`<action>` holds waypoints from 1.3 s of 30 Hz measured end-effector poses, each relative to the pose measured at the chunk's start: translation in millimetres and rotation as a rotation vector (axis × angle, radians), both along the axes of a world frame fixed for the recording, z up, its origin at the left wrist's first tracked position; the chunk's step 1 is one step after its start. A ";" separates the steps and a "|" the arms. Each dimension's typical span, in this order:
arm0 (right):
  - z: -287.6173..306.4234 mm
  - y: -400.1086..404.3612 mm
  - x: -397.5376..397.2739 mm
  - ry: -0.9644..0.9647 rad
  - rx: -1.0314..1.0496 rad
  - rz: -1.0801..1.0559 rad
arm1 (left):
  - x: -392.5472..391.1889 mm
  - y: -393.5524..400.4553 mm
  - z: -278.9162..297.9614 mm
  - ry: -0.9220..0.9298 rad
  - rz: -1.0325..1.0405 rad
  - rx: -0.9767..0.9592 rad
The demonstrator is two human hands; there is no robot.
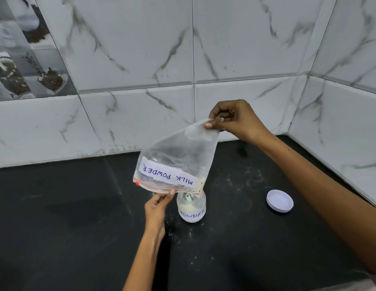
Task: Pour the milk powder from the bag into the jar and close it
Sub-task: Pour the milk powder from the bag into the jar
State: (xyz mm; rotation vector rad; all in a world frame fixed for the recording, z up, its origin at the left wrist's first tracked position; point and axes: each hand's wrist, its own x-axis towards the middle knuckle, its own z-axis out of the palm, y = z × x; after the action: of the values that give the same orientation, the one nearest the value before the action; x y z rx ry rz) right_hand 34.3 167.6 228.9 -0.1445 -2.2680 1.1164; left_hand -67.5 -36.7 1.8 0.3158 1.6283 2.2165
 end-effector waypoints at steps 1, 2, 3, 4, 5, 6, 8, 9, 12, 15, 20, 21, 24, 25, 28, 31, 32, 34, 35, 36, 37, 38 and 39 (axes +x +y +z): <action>0.7 -0.5 -0.3 -0.012 0.016 0.006 | -1.1 0.3 1.0 0.002 -0.027 0.003; 2.2 0.2 -0.6 -0.009 0.019 -0.004 | -2.8 0.5 2.4 0.003 -0.055 0.011; 4.2 1.6 -0.9 -0.001 0.010 -0.016 | -4.7 1.1 3.7 0.003 -0.080 0.023; 6.0 3.0 -0.9 0.003 -0.001 -0.024 | -6.3 1.7 5.0 0.005 -0.103 0.035; 7.1 3.9 -0.8 0.004 -0.008 -0.025 | -7.5 2.1 6.2 0.011 -0.124 0.048; 7.2 4.1 -0.6 0.002 -0.010 -0.024 | -8.3 2.2 7.3 0.019 -0.146 0.059; 6.1 3.5 0.1 0.005 -0.018 -0.024 | -8.6 1.5 8.7 0.037 -0.190 0.073; 5.5 2.8 0.4 0.005 -0.024 -0.019 | -8.0 0.7 8.9 0.049 -0.213 0.073; 5.5 -0.3 0.7 0.003 -0.016 0.011 | -5.5 -0.8 9.1 0.068 -0.237 0.078; 6.4 -5.0 0.4 -0.005 -0.007 0.039 | -4.4 -2.4 11.3 0.077 -0.240 0.078; 5.8 -7.1 -2.3 0.020 -0.011 0.021 | -7.5 -0.7 10.7 0.075 -0.248 0.089; 5.9 -7.4 -1.6 0.021 -0.005 0.016 | -6.5 0.0 10.2 0.075 -0.247 0.092; 6.4 -7.0 -1.2 0.059 -0.019 -0.025 | -4.0 0.4 10.6 0.059 -0.238 0.093; 6.5 -8.9 -1.4 0.061 -0.006 -0.029 | -3.3 0.9 10.1 0.051 -0.234 0.095; 5.9 -10.9 -1.3 0.066 -0.009 -0.030 | -1.5 -0.4 8.4 0.026 -0.229 0.088; 1.1 -16.4 -0.1 0.076 -0.001 -0.063 | -2.1 -0.7 5.6 0.019 -0.229 0.087; -0.1 -17.7 0.3 0.093 -0.016 -0.077 | -2.7 -0.3 5.1 0.018 -0.227 0.089; -4.8 -23.2 1.3 0.099 -0.021 -0.092 | -2.7 0.7 3.0 0.019 -0.227 0.093; -7.9 -26.0 1.5 0.110 -0.022 -0.109 | -2.2 1.0 3.0 0.011 -0.224 0.095; -9.7 -27.4 1.6 0.130 -0.037 -0.128 | -1.9 1.3 2.5 0.001 -0.216 0.099; -11.4 -28.4 1.0 0.144 -0.061 -0.139 | -1.8 2.1 1.7 -0.007 -0.206 0.103; -14.3 -30.1 0.5 0.136 -0.098 -0.136 | -1.2 2.3 1.3 -0.018 -0.203 0.106; -19.5 -31.5 0.6 0.107 -0.153 -0.117 | -0.2 2.3 1.6 -0.032 -0.202 0.111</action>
State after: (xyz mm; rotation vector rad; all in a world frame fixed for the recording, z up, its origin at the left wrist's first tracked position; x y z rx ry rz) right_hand 34.9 136.1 209.4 -0.2690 -2.0528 1.2051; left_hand -67.7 -34.4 3.4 0.4515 1.3939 2.1498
